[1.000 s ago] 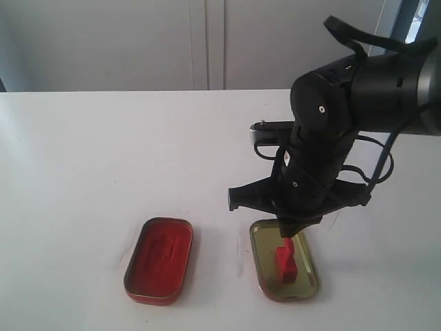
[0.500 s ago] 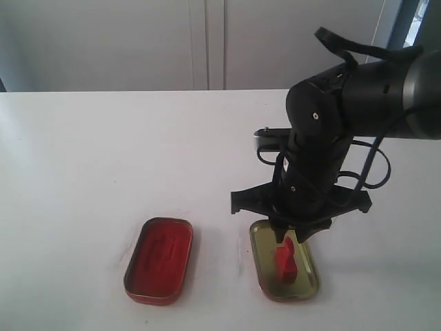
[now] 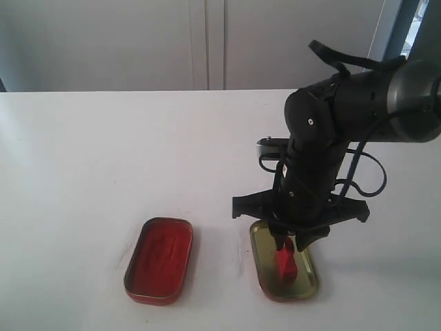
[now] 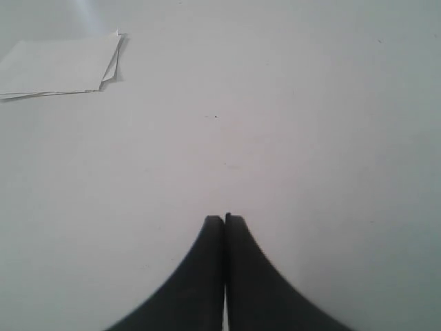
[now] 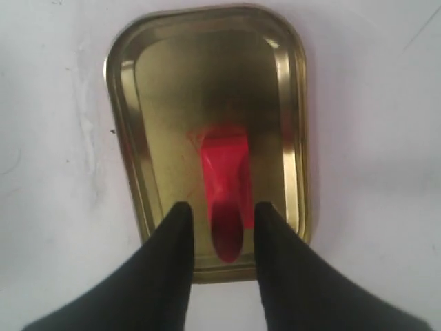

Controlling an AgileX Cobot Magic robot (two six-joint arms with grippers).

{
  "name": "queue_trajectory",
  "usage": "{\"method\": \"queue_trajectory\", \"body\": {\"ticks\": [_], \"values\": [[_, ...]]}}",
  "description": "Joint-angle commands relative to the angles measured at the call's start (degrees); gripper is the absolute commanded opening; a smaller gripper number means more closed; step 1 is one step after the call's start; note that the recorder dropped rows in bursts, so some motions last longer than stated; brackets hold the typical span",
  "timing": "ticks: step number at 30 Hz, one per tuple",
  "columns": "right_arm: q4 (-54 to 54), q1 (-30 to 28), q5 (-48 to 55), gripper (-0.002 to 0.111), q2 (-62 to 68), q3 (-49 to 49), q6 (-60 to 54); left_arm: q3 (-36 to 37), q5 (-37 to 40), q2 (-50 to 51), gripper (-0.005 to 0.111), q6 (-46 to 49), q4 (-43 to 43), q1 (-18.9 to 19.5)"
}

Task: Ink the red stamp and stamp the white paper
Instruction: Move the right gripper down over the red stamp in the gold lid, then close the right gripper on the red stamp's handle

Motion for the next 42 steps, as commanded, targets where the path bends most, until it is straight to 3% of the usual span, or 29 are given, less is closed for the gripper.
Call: {"method": "queue_trajectory", "body": {"ticks": [1,38,42], "values": [[0.0,-0.4,-0.3,0.03,1.3,-0.2,-0.7,0.4,0.6,-0.3,0.0,0.0,-0.1,-0.4],[1.8,-0.3,-1.6,0.029,5.1,-0.2,-1.6,0.4,0.6,-0.3,0.0,0.0,-0.1,-0.4],[1.8,-0.3,-0.8,0.013,5.1,-0.2,-2.1,0.4,0.6,-0.3,0.0,0.0,-0.1,-0.4]]}}
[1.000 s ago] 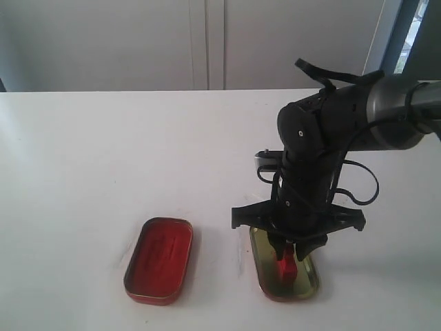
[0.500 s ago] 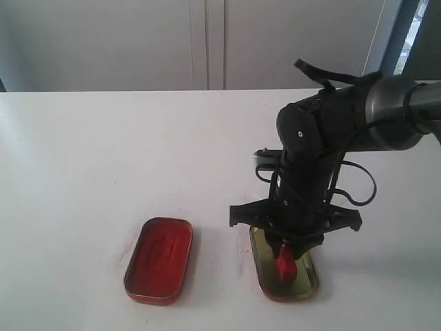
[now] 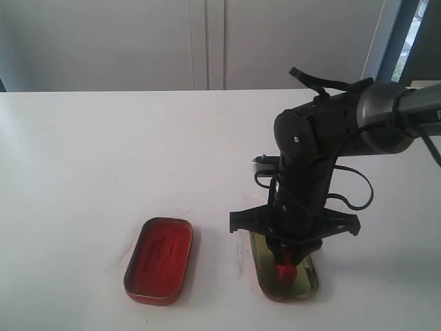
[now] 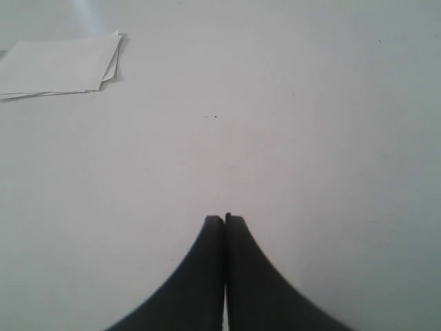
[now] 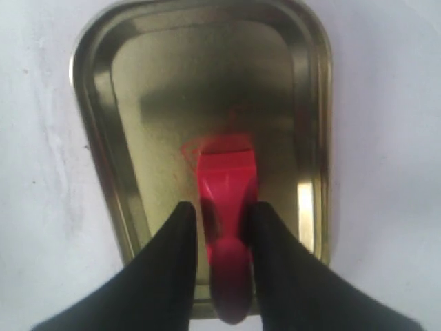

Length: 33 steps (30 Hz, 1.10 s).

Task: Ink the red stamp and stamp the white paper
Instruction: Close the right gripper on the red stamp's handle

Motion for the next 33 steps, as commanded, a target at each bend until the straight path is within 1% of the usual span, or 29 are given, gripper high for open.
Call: {"method": "queue_trajectory", "body": {"ticks": [1,3,21,33], "values": [[0.3,-0.3,1.0,0.009,-0.1,-0.2,-1.1,0.4,0.6,-0.3,0.0,0.0,-0.1,-0.4],[0.3,-0.3,1.0,0.0,-0.1,-0.2,-1.3,0.4,0.6,-0.3,0.0,0.0,-0.1,-0.4],[-0.3,-0.3,1.1,0.0,-2.2,-0.2,-2.0,0.4,0.6,-0.3,0.0,0.0,-0.1,-0.4],[-1.2,-0.3,2.3,0.0,-4.5,-0.2,-5.3,0.4,0.6,-0.3,0.0,0.0,-0.1,-0.4]]}}
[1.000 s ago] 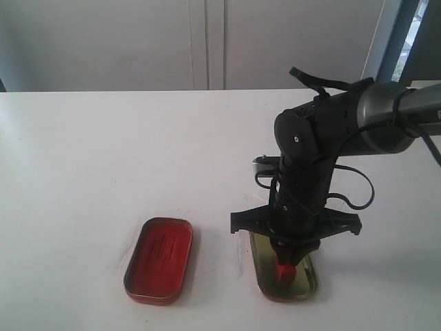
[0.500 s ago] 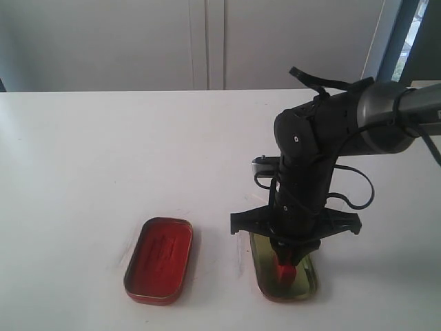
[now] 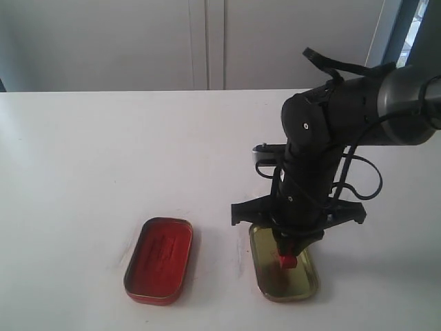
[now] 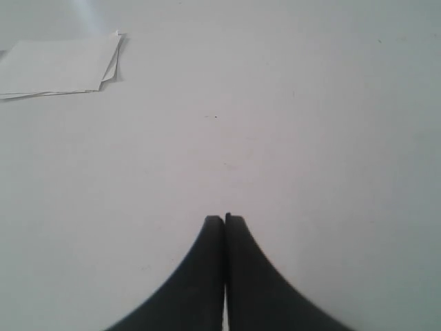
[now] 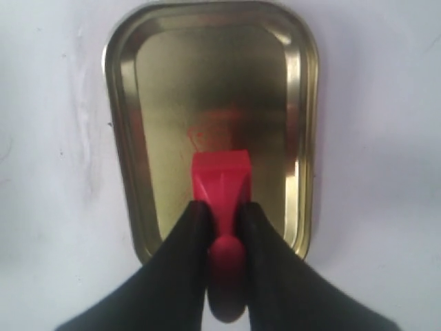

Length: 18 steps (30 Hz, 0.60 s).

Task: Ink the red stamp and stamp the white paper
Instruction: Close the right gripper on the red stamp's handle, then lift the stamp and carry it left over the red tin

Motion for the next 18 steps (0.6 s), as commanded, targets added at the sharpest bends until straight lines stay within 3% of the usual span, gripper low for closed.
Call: {"method": "queue_trajectory", "body": {"ticks": [1,18], "values": [[-0.7,-0.3,0.7,0.0,-0.7,-0.1,-2.9,0.4,0.6,-0.3,0.0,0.0,-0.1,-0.4],[-1.1,-0.3,3.6,0.0,-0.7,-4.4,-13.0,0.4,0.6,-0.3,0.0,0.0,-0.1,-0.4]]}}
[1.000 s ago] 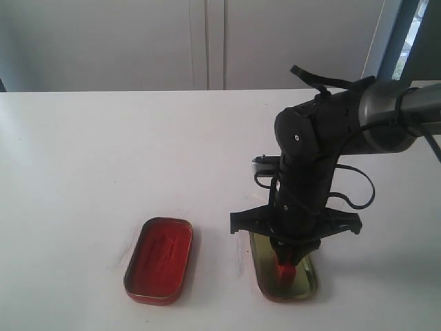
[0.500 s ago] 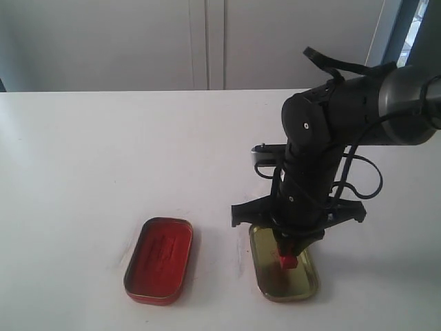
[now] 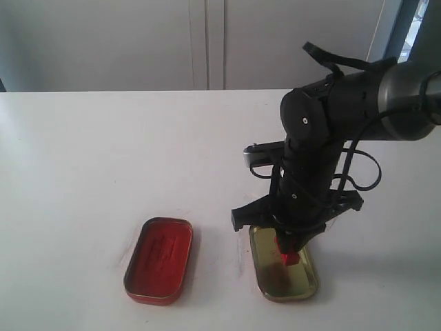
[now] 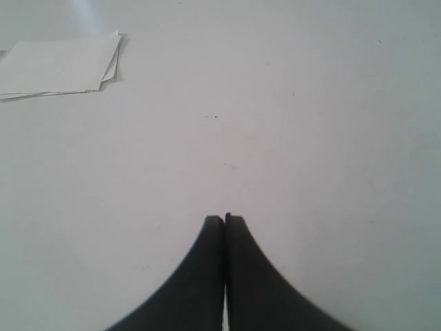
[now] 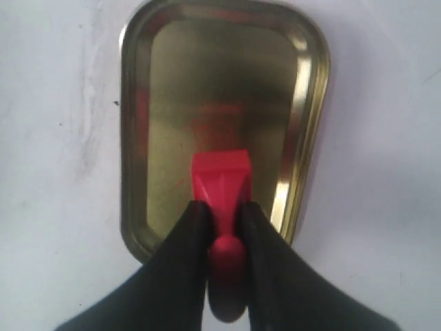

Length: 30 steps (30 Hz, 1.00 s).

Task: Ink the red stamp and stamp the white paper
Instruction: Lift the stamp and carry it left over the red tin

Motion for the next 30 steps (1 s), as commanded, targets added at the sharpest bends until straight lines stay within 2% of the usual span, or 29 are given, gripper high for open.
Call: {"method": "queue_trajectory", "body": {"ticks": [1,12,30], "values": [[-0.5,-0.3,1.6,0.0,-0.6,-3.4,-4.0,0.4,0.6,-0.3,0.0,0.0,-0.1,-0.4],[0.1,0.2,5.2,0.0,-0.6,-10.3,-15.0,0.4,0.6,-0.3,0.0,0.0,-0.1,-0.4],[0.1,7.2,9.9,0.0,5.7,-21.3,-25.1,0.4,0.6,-0.3,0.0,0.0,-0.1,-0.4]]}}
